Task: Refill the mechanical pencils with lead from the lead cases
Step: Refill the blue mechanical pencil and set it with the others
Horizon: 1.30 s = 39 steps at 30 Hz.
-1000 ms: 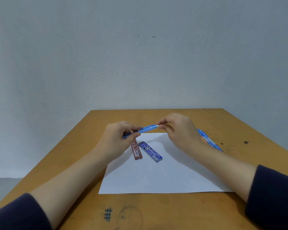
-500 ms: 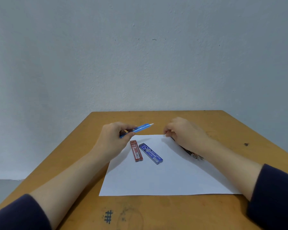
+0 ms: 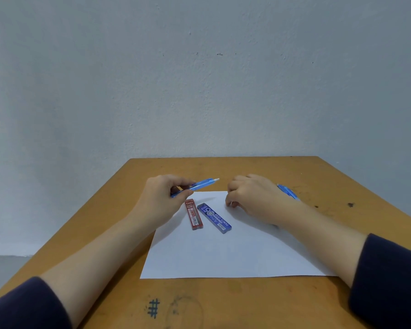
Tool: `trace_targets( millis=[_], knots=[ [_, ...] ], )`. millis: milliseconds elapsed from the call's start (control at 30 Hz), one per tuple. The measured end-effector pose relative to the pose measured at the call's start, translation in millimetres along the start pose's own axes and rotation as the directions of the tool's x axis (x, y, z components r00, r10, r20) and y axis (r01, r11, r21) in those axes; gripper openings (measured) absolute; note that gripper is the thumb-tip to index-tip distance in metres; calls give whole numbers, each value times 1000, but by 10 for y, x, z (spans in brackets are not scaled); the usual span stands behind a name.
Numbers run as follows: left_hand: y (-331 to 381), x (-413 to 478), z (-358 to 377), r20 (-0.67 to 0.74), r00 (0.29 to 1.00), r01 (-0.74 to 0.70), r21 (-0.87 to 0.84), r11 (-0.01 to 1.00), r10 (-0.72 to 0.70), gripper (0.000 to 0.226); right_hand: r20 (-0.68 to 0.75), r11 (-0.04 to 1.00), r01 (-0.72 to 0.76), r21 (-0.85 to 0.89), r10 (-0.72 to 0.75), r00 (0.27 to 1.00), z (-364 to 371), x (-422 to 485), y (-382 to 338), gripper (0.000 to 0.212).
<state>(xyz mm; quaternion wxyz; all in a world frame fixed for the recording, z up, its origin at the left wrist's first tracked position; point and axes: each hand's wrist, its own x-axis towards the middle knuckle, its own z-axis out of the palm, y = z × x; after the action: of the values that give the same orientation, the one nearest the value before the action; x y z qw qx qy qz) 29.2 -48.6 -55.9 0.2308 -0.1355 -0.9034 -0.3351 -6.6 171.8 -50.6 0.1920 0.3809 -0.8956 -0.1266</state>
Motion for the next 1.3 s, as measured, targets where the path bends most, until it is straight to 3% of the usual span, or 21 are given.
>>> trace_targets(
  millis=[200, 300, 400, 500, 667, 967, 1300],
  knots=[
    [-6, -2, 1, 4, 1000, 5, -9, 1000, -5, 26, 21, 971, -77, 226, 74, 997, 54, -28, 78, 29],
    [-4, 0, 2, 7, 1000, 8, -15, 1000, -8, 26, -117, 932, -95, 349, 144, 983, 55, -66, 138, 23],
    [2, -3, 1, 12, 1000, 4, -19, 1000, -4, 25, -296, 887, -85, 454, 240, 924, 82, -64, 164, 16],
    [19, -9, 2, 26, 1000, -4, -21, 1000, 4, 26, -354, 838, -102, 536, 333, 874, 82, -35, 120, 16],
    [64, -33, 10, 47, 999, -25, -32, 999, 26, 26, -357, 815, -108, 569, 364, 860, 69, -14, 60, 23],
    [73, -49, 11, 61, 997, -53, -35, 998, 55, 26, -305, 779, -76, 622, 331, 893, 72, -28, 98, 7],
    [35, -42, 48, 97, 994, -47, -2, 999, 47, 22, -268, 793, -86, 603, 304, 914, 87, -55, 206, 4]
  ],
)
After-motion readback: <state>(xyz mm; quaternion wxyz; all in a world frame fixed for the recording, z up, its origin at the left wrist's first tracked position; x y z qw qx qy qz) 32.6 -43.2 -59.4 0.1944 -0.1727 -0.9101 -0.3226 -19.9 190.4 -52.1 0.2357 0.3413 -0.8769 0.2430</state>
